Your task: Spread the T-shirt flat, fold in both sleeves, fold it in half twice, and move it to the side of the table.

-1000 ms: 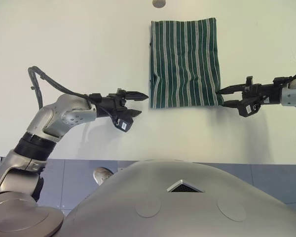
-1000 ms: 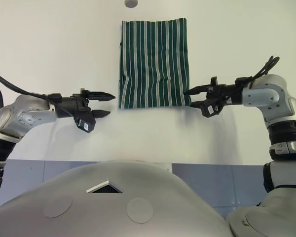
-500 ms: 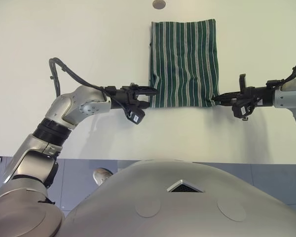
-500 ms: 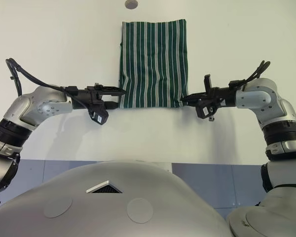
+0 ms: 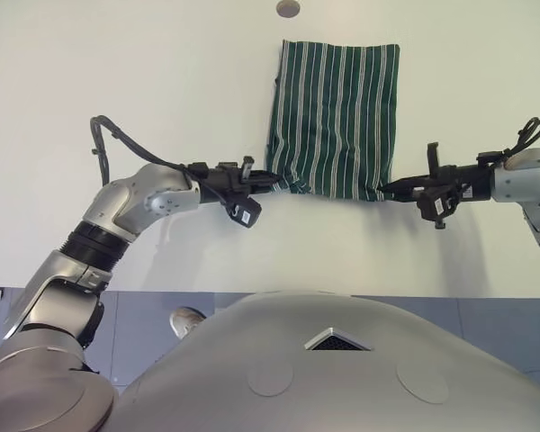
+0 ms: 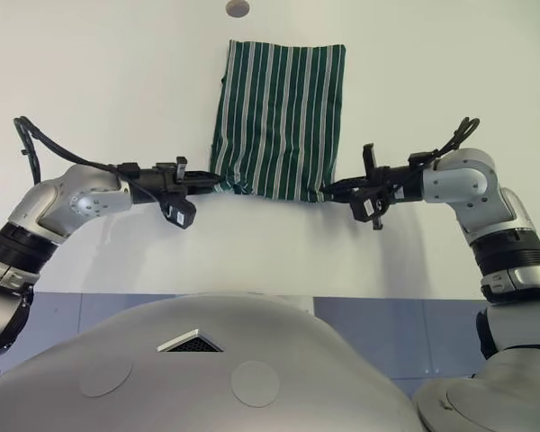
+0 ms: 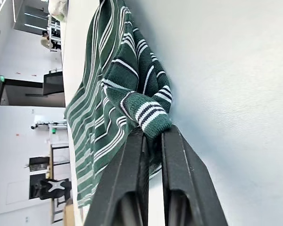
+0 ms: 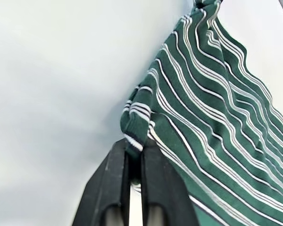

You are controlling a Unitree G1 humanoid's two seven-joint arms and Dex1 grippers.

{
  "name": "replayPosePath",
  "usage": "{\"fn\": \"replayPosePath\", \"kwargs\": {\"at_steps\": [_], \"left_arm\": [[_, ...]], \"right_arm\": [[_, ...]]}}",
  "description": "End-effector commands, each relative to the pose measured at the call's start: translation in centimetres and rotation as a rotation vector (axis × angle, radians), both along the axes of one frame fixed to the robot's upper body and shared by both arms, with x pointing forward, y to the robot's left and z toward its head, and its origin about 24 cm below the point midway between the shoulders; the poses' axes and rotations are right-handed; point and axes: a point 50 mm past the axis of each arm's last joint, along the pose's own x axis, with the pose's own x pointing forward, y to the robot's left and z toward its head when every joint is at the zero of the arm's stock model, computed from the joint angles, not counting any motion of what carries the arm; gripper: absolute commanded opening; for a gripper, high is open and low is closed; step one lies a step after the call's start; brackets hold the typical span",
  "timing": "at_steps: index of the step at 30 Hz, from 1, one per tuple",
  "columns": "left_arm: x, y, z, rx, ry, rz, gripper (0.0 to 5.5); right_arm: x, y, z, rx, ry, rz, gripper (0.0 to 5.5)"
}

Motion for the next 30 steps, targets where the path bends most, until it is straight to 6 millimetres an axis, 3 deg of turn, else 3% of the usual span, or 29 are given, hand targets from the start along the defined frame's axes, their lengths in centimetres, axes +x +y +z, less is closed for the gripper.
{"fn": "replayPosePath", "kwargs": {"at_steps": [1, 4, 7, 10, 12, 14, 17, 20, 24, 27, 30], "left_arm": [[-6.8, 4.0, -1.3, 0.145, 0.399, 0.002, 0.00], [-9.9, 4.7, 3.7, 0.095, 0.581, 0.018, 0.00], [-11.4, 3.9, 7.1, 0.071, 0.742, 0.046, 0.00], [-9.4, 3.7, 9.3, -0.019, 0.822, 0.164, 0.00], [-6.4, 5.2, 9.9, -0.081, 0.842, 0.304, 0.00], [-3.4, 6.8, 9.6, -0.127, 0.841, 0.399, 0.00], [0.3, 7.2, 7.3, -0.176, 0.842, 0.446, 0.00], [3.7, 8.1, 5.7, -0.236, 0.812, 0.544, 0.00], [5.9, 8.1, 3.2, -0.250, 0.800, 0.609, 0.00], [6.4, 7.9, 1.7, -0.231, 0.795, 0.642, 0.00], [7.8, 8.9, 2.5, -0.341, 0.665, 0.737, 0.66]], "right_arm": [[-1.7, 0.2, 2.1, 0.043, 0.247, -0.026, 0.08], [-3.3, 0.3, 5.1, 0.079, 0.464, -0.048, 0.08], [-4.0, 1.0, 8.0, 0.122, 0.693, -0.082, 0.08], [-2.2, 2.0, 9.1, 0.198, 0.784, -0.136, 0.08], [0.3, 1.8, 8.5, 0.223, 0.834, -0.216, 0.08], [2.7, 1.3, 8.1, 0.251, 0.881, -0.307, 0.08], [6.3, 0.7, 7.4, 0.302, 0.963, -0.448, 0.08], [8.8, 1.3, 5.2, 0.309, 0.987, -0.550, 0.08], [10.8, 2.3, 2.8, 0.322, 0.956, -0.643, 0.08], [11.7, 3.0, 1.5, 0.335, 0.875, -0.717, 0.86], [12.8, 3.4, 0.9, 0.400, 0.736, -0.819, 1.48]]}}
